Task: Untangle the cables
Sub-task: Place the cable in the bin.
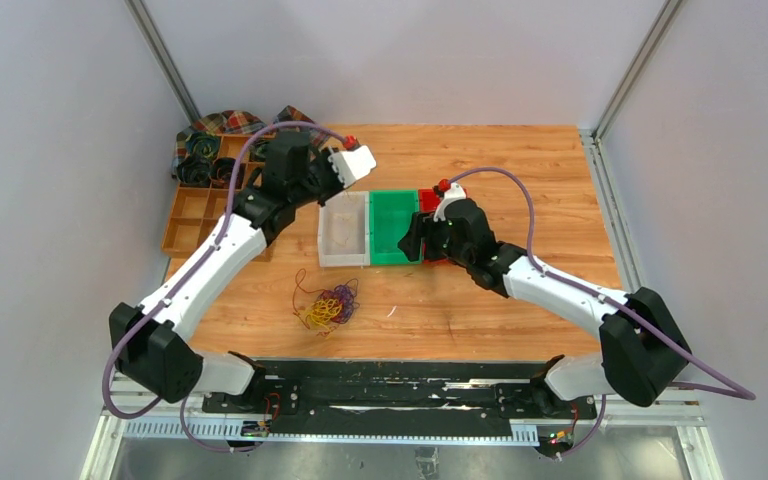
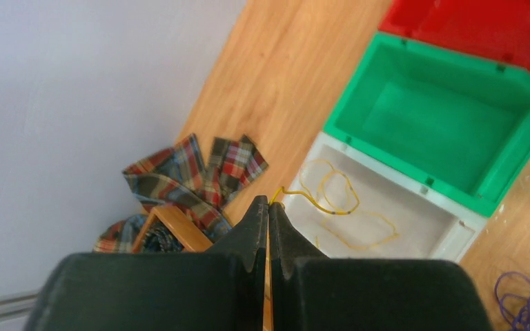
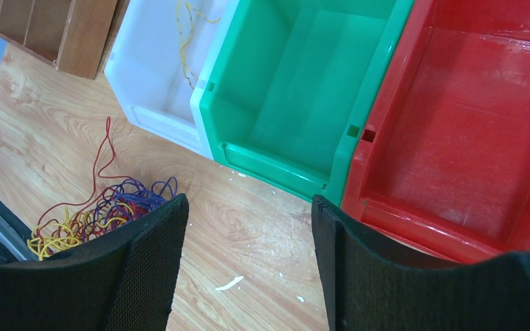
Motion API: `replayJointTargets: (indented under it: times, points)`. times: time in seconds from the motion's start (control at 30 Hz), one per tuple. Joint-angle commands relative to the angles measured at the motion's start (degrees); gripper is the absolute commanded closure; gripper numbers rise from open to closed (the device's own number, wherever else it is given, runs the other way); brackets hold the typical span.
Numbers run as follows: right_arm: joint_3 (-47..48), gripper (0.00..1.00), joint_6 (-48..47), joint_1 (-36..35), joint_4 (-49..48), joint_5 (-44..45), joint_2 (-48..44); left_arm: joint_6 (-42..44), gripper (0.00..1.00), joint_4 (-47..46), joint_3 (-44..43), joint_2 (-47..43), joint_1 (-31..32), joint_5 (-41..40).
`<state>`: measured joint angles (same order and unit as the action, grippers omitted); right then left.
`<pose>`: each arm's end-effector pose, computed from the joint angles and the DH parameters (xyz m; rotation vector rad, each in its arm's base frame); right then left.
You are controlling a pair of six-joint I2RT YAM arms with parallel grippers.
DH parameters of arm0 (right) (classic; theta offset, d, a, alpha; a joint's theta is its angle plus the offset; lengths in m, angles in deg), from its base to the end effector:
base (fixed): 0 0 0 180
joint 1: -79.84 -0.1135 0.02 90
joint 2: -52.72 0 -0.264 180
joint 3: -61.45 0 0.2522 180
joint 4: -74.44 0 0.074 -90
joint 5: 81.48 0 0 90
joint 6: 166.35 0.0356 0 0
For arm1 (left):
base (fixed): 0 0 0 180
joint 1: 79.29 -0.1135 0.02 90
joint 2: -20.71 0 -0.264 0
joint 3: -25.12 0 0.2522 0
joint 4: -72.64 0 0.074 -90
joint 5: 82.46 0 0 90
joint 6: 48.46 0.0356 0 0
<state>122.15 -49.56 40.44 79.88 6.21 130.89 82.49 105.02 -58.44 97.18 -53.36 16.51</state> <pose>0.2366 0.1962 0.2535 -0.2532 2.0415 0.7794 0.2739 -0.1393 0.3547 1.1874 1.6174 0.0101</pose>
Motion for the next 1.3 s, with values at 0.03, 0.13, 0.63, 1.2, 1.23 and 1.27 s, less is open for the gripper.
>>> replayJointTargets:
  times: [0.03, 0.13, 0.63, 1.2, 1.23, 1.27]
  points:
    - [-0.3, 0.35, 0.8, 1.0, 0.1, 0.4, -1.8, -7.3, 0.99, 2.2, -13.6, 0.6, -0.2, 3.9]
    - [0.3, 0.35, 0.7, 1.2, 0.0, 0.3, -1.9, -8.3, 1.0, 3.0, -15.8, 0.4, 0.6, 4.7]
    - [-2.2, 0.35, 0.9, 2.5, 0.2, 0.4, -4.1, -4.4, 1.0, 4.7, -10.6, 1.8, 2.2, 0.9]
    - [-2.2, 0.35, 0.8, 2.7, 0.8, 0.8, -5.3, -1.2, 1.0, 4.8, -0.2, 7.3, 2.1, -6.7]
    - [-2.2, 0.35, 0.7, 2.7, 0.9, 1.0, -5.5, -1.8, 1.0, 4.0, 0.0, 8.0, 2.1, -6.3]
    - [-2.4, 0.35, 0.8, 2.7, 0.9, 1.1, -5.7, -2.4, 1.0, 3.2, 0.1, 8.8, 2.1, -5.9]
